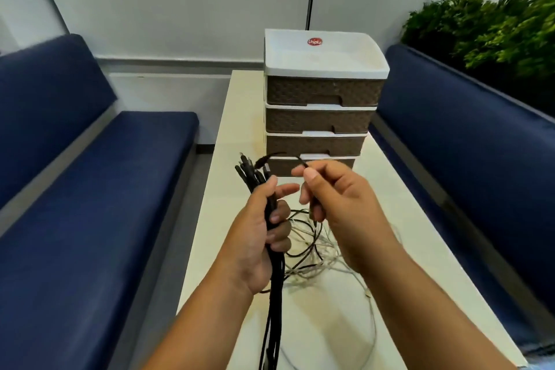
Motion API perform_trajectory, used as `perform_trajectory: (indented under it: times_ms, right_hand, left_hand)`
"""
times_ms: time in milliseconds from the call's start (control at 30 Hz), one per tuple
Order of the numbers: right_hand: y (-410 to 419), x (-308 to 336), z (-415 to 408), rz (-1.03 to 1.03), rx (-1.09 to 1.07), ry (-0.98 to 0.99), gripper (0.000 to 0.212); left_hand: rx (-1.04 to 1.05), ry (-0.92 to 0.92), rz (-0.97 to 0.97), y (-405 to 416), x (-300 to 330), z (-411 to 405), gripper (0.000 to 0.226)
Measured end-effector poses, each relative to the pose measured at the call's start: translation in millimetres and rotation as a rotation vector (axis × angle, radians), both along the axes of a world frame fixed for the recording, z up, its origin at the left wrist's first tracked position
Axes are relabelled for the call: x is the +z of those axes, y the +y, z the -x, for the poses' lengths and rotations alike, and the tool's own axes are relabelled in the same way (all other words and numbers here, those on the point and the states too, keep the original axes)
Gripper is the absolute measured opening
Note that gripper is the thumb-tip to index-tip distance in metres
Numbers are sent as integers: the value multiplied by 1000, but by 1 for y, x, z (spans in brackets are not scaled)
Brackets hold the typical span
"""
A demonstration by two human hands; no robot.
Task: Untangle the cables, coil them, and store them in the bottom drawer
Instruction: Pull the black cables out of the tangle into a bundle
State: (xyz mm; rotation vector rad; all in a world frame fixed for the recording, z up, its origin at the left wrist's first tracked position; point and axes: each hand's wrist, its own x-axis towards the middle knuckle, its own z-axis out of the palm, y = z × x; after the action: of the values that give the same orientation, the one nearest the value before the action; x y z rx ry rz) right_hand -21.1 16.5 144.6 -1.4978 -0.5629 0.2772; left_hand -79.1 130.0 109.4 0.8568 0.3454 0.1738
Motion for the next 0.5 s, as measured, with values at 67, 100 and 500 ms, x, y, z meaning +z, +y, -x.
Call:
perform_trajectory:
  times_ms: [67, 100, 500]
  right_hand:
    - [3, -10, 12, 54, 7, -29, 17]
    - [4, -14, 17, 80, 18, -27, 16]
    - [-11, -55, 31, 436, -107, -566, 8]
  left_hand:
    - [15, -27, 40, -4, 0, 0, 40]
    - [31, -30, 37, -6, -1, 0, 42]
    - [143, 76, -261, -23, -10, -1, 38]
